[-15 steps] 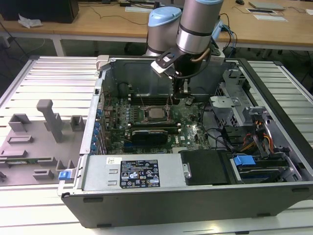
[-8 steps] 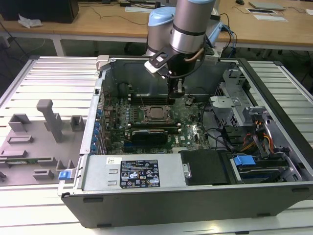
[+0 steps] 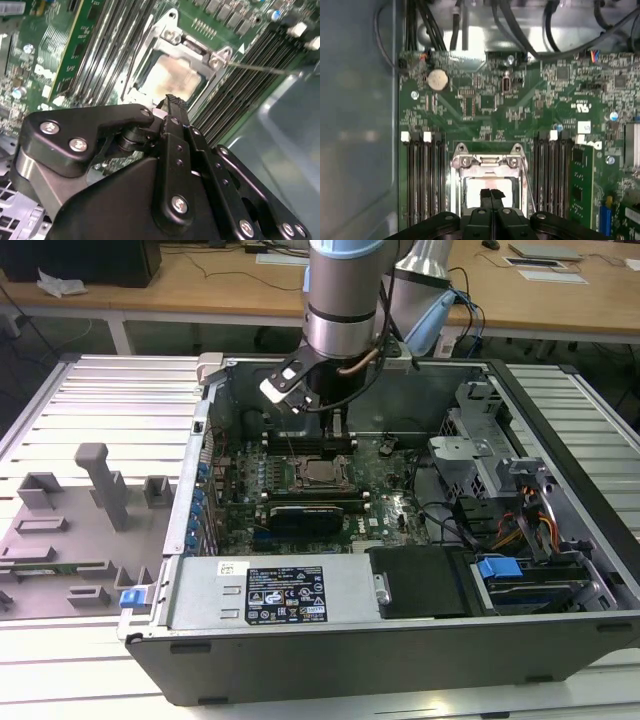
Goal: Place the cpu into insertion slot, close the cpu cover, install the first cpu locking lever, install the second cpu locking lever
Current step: 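Close the cpu cover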
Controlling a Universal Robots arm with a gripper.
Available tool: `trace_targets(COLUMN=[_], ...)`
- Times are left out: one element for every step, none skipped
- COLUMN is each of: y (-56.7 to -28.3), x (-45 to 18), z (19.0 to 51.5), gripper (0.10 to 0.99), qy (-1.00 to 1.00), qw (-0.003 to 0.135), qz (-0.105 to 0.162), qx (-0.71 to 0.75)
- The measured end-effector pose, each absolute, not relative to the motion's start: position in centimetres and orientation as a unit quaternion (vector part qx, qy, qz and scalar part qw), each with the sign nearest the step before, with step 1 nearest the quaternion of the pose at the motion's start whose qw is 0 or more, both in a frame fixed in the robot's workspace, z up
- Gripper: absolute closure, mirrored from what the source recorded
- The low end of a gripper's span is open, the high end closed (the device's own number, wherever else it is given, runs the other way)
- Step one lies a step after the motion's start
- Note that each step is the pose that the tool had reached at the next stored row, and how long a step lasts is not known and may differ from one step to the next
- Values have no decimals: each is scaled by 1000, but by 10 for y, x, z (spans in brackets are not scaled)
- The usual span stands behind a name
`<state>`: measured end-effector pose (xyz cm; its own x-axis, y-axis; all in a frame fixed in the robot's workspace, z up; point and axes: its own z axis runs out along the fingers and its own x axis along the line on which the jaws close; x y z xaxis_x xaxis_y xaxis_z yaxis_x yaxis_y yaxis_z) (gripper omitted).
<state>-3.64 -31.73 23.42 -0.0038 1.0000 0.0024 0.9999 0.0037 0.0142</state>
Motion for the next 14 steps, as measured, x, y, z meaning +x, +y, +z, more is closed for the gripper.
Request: trace_targets(y=[-317, -317, -317, -317, -317, -317, -317, -317, -317, -317, -317, -317, -317, -317], x=[-38, -39, -39, -39, -39, -39, -39, -39, -39, -39, -39, -39, -39, -39], z=[234, 233, 233, 233, 233, 233, 233, 233, 233, 233, 233, 233, 233, 233], gripper=[980, 980, 980, 980, 980, 980, 980, 980, 980, 980, 980, 980, 980, 980], qy=[708, 708, 708, 709, 708, 710, 718, 725, 731, 742, 747, 755, 766, 773], qw=[4, 4, 4, 4, 4, 4, 4, 4, 4, 4, 4, 4, 4, 4], qz=[6, 6, 6, 6, 6, 6, 6, 6, 6, 6, 6, 5, 5, 5], qx=[706, 706, 706, 706, 706, 704, 696, 689, 682, 671, 665, 655, 643, 635])
